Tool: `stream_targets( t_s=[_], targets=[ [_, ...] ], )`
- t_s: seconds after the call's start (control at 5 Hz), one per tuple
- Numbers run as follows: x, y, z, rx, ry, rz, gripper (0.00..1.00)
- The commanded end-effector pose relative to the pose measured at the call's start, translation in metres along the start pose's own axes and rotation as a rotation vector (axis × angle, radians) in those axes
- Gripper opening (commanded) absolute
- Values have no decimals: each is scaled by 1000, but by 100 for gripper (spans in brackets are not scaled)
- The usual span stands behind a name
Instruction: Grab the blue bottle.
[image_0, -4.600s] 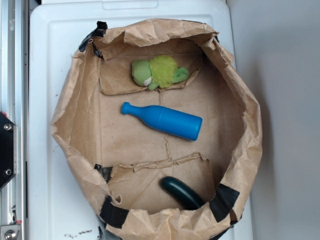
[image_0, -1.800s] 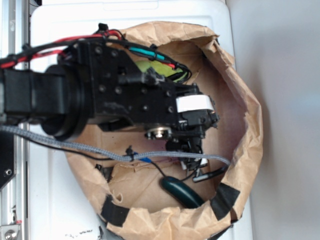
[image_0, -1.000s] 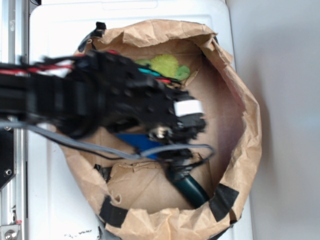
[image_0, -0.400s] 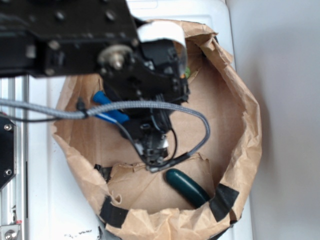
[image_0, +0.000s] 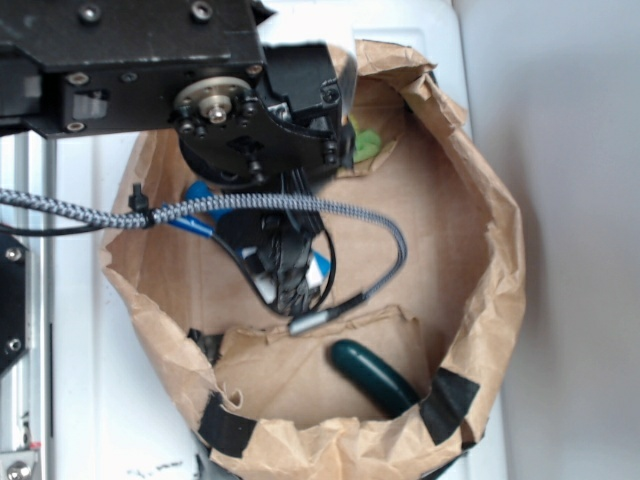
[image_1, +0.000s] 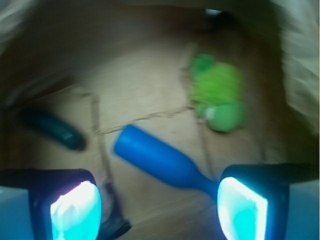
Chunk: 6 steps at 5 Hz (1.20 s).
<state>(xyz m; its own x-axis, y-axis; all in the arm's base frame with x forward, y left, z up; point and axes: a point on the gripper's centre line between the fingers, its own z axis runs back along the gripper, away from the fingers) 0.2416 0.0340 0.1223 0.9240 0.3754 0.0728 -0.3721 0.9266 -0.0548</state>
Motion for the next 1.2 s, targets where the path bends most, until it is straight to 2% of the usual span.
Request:
stream_targets(
  t_s=[0.0,0.6,0.8,1.0],
  targets=[
    [8,16,-11,-58,-153,-78,100],
    [8,16,-11,-58,-153,-78,100],
    [7,-3,-14,-39,-288,-338,100],
    [8,-19,-26,-57,-287,-592,100]
  ],
)
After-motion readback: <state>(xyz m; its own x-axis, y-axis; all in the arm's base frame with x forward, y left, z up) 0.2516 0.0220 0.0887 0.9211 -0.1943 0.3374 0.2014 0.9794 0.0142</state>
